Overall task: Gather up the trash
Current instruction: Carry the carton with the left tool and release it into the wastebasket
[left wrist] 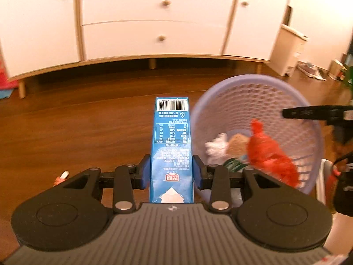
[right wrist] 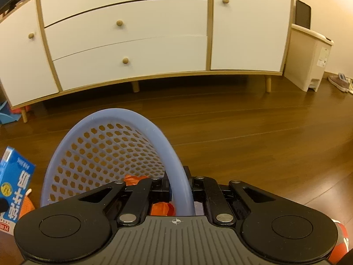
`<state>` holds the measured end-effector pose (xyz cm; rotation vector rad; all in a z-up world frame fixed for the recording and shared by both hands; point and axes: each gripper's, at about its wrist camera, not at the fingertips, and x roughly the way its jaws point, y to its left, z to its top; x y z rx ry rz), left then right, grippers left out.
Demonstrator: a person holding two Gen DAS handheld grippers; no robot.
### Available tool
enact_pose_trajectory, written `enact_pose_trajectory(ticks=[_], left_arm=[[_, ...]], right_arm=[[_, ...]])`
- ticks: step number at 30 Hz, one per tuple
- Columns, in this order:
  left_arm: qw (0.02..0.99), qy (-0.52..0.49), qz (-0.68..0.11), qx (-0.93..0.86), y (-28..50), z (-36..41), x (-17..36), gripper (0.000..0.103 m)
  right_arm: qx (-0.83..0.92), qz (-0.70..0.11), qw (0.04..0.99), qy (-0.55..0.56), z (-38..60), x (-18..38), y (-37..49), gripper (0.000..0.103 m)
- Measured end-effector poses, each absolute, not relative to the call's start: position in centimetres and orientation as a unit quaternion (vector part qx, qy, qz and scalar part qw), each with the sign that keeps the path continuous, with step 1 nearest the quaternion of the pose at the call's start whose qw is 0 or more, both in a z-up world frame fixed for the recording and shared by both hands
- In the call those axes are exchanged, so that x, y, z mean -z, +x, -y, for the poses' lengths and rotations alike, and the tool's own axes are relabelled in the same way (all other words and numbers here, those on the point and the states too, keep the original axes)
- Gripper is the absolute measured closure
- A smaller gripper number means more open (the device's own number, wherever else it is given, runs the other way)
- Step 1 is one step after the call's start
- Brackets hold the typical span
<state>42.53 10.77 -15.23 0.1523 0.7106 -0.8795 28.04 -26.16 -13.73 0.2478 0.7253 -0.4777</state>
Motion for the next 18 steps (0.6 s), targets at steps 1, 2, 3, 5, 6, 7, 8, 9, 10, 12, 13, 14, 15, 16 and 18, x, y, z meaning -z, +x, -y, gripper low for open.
enact_pose_trajectory(ticks=[1, 2, 3, 5, 6, 7, 8, 9, 10, 12, 13, 14, 15, 16, 18], left_arm=[[0.839, 0.074, -0.336, 0.422, 42.4, -10.4, 14.9, 0.070], [0.836, 0.077, -0.336, 0.428, 42.1, -10.1, 14.7, 0.070], [0.832, 0.078, -0.336, 0.434, 41.9, -9.8, 14.5, 0.070], [0.828, 0.084, -0.334, 0.443, 41.5, -9.2, 14.3, 0.070], [0.826, 0.086, -0.334, 0.446, 41.4, -9.0, 14.2, 0.070], [0.824, 0.087, -0.335, 0.449, 41.0, -8.7, 13.9, 0.070], [0.822, 0.087, -0.335, 0.452, 41.0, -8.2, 13.8, 0.070], [0.820, 0.088, -0.335, 0.455, 41.0, -8.1, 13.7, 0.070], [0.818, 0.089, -0.336, 0.459, 40.9, -7.8, 13.6, 0.070], [0.812, 0.092, -0.337, 0.467, 40.7, -7.4, 13.5, 0.070], [0.810, 0.093, -0.338, 0.471, 40.6, -7.2, 13.5, 0.070], [0.809, 0.095, -0.338, 0.472, 40.4, -6.9, 13.5, 0.069], [0.808, 0.096, -0.338, 0.474, 40.3, -6.8, 13.5, 0.069], [0.806, 0.098, -0.338, 0.475, 40.2, -6.8, 13.5, 0.069], [0.809, 0.098, -0.339, 0.470, 40.1, -6.8, 13.5, 0.059]], right_arm=[[0.227, -0.350, 0.901, 0.121, 26.4, 13.8, 27.9, 0.098], [0.224, -0.351, 0.901, 0.122, 26.6, 13.8, 28.0, 0.098], [0.221, -0.352, 0.901, 0.122, 26.6, 13.8, 28.0, 0.098], [0.214, -0.357, 0.900, 0.130, 27.0, 14.0, 28.1, 0.098], [0.209, -0.359, 0.898, 0.141, 27.3, 14.1, 28.1, 0.098], [0.204, -0.361, 0.898, 0.149, 27.6, 14.2, 28.1, 0.098], [0.199, -0.363, 0.897, 0.152, 27.7, 14.3, 28.2, 0.098], [0.195, -0.365, 0.898, 0.151, 27.8, 14.4, 28.3, 0.098], [0.192, -0.366, 0.899, 0.147, 27.7, 14.4, 28.4, 0.098], [0.185, -0.366, 0.901, 0.138, 27.6, 14.4, 28.7, 0.098], [0.181, -0.367, 0.902, 0.137, 27.6, 14.5, 28.9, 0.098], [0.179, -0.367, 0.903, 0.136, 27.6, 14.6, 29.0, 0.098], [0.176, -0.368, 0.903, 0.134, 27.8, 14.7, 29.0, 0.098], [0.175, -0.369, 0.903, 0.134, 27.7, 14.9, 29.2, 0.098], [0.172, -0.371, 0.903, 0.135, 28.3, 15.2, 29.3, 0.098]])
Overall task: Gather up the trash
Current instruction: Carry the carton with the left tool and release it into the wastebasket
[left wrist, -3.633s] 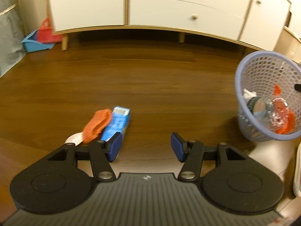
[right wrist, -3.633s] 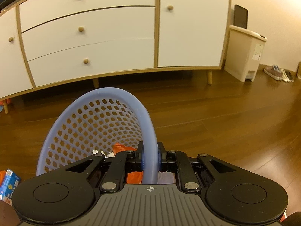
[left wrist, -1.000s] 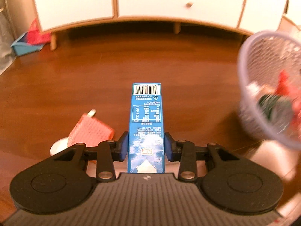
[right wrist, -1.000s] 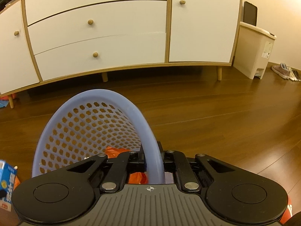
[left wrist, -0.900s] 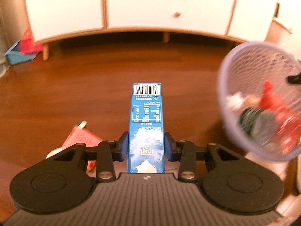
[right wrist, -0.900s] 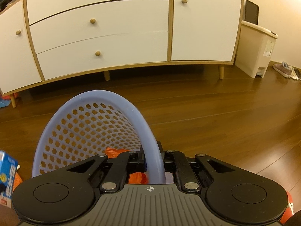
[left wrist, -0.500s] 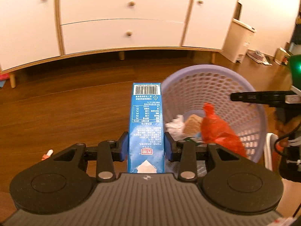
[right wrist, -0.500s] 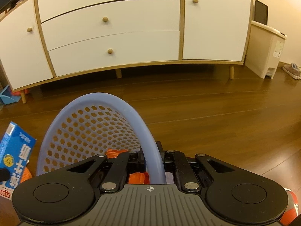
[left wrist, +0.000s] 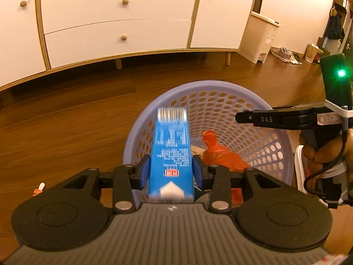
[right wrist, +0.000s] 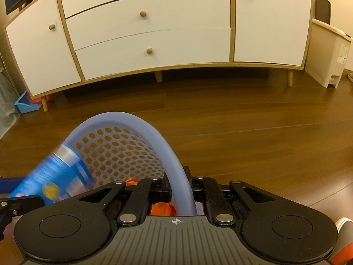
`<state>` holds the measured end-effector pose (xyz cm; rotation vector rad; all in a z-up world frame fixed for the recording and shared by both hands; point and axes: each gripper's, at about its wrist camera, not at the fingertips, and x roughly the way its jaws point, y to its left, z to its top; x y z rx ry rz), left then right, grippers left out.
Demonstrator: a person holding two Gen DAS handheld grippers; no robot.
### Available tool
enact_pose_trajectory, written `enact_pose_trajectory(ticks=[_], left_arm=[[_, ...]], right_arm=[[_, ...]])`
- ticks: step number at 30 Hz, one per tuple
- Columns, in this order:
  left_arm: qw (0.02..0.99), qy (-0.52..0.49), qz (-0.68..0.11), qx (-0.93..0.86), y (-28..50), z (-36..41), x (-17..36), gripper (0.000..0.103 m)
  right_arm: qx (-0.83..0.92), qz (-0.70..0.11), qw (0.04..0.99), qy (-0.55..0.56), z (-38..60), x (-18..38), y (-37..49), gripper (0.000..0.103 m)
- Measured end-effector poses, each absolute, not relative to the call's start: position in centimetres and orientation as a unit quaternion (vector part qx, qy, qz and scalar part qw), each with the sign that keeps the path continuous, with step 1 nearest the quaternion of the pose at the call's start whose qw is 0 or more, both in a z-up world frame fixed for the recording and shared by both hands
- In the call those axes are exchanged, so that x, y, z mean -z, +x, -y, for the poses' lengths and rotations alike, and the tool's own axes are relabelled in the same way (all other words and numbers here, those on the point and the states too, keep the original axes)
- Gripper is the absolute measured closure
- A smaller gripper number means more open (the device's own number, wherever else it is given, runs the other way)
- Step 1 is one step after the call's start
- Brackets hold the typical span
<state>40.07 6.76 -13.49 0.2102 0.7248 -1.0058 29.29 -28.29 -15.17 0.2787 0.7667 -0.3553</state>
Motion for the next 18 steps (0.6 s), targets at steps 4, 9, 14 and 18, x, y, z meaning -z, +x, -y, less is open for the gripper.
enact_pose_trajectory(ticks=[4, 9, 14, 18], left_arm=[[0.810, 0.089, -0.345, 0.466, 40.3, -7.3, 13.4, 0.051], [0.817, 0.080, -0.346, 0.455, 40.7, -8.3, 13.0, 0.050], [0.822, 0.076, -0.347, 0.444, 41.2, -9.5, 13.1, 0.050], [0.827, 0.072, -0.351, 0.434, 41.5, -10.4, 13.3, 0.050]], right_arm=[[0.172, -0.373, 0.902, 0.136, 28.8, 15.8, 29.6, 0.098], [0.176, -0.374, 0.900, 0.140, 29.4, 16.2, 29.9, 0.098], [0.179, -0.375, 0.899, 0.142, 28.4, 16.0, 29.7, 0.098], [0.180, -0.375, 0.898, 0.142, 28.0, 15.8, 29.4, 0.098]])
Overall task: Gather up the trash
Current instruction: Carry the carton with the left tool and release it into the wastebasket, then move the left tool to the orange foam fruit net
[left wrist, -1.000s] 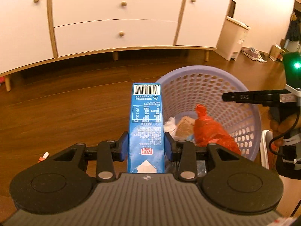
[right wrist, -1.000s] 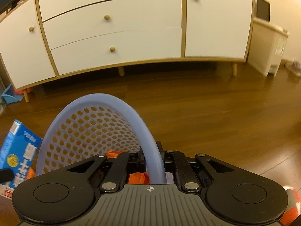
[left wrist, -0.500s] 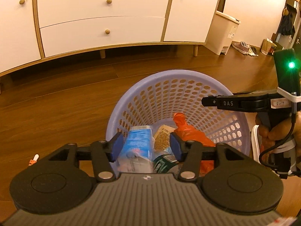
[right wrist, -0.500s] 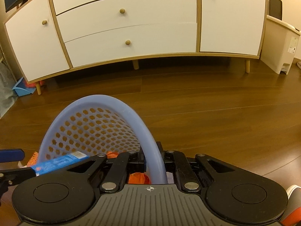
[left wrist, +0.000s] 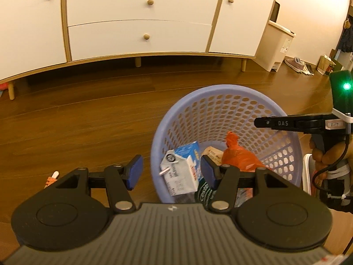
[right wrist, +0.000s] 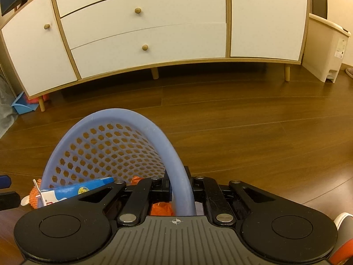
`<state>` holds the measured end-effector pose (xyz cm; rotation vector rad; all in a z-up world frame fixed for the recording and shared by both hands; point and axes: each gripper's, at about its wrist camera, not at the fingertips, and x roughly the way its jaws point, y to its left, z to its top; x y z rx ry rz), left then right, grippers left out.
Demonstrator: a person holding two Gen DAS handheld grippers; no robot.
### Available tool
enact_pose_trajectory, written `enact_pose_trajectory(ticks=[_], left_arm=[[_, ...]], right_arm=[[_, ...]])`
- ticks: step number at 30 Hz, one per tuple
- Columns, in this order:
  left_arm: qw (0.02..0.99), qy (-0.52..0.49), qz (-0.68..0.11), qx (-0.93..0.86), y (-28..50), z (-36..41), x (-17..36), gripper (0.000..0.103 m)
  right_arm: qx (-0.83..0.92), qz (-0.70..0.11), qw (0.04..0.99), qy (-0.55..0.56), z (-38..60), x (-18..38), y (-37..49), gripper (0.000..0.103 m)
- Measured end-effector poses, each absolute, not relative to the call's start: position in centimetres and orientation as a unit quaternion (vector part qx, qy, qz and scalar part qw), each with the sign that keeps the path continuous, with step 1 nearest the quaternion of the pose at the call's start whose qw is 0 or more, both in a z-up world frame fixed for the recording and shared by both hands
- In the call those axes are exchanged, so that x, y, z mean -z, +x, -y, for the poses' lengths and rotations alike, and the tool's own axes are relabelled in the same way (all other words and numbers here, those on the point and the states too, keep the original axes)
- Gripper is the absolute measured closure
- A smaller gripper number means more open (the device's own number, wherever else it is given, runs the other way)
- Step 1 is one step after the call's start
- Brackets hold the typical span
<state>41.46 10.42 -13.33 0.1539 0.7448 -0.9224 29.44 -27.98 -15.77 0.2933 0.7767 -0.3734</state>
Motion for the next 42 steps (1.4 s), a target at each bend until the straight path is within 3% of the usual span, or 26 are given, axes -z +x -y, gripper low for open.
enact_pose_trajectory(ticks=[13, 42], left_arm=[[0.850, 0.056, -0.358, 0.382, 43.3, -13.9, 14.3, 0.050], [0.878, 0.058, -0.420, 0.222, 48.1, -22.7, 23.7, 0.050]], right_arm=[[0.180, -0.376, 0.898, 0.141, 27.9, 15.6, 29.3, 0.098], [0.210, -0.382, 0.889, 0.138, 27.2, 15.7, 29.0, 0.101]])
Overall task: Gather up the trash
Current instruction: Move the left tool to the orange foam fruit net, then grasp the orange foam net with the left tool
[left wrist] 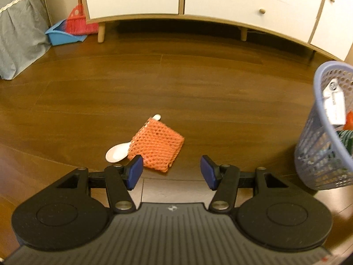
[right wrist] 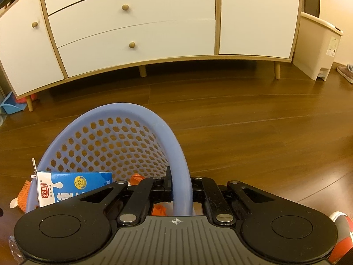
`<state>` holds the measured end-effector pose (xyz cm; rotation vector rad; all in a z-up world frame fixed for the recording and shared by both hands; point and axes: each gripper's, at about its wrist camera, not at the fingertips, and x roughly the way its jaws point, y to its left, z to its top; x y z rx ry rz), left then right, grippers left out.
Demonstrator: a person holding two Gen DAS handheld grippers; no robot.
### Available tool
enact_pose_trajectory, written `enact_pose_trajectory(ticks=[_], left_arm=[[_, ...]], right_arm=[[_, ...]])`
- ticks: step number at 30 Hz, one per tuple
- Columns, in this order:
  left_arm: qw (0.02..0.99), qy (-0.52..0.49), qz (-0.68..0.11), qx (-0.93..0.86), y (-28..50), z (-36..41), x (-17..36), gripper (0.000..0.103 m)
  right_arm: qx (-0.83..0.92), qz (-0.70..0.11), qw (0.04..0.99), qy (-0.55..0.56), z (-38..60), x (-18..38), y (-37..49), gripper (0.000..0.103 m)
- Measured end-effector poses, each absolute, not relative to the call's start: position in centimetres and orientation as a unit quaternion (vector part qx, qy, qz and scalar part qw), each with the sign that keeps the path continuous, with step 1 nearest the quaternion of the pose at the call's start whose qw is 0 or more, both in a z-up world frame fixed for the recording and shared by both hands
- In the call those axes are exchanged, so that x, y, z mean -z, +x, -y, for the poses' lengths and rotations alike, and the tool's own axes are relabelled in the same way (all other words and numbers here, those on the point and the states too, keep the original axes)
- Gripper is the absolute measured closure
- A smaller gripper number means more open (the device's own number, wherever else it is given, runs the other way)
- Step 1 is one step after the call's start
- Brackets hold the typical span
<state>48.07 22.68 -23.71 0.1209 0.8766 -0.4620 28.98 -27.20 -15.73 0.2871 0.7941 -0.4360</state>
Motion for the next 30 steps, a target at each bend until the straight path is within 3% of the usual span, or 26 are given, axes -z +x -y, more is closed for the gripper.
enact_pose_trajectory(ticks=[30], left_arm=[[0.873, 0.059, -0.446, 0.190, 51.7, -20.6, 30.7, 0.051]], right_arm=[[0.221, -0.375, 0.887, 0.156, 28.1, 15.7, 29.2, 0.101]])
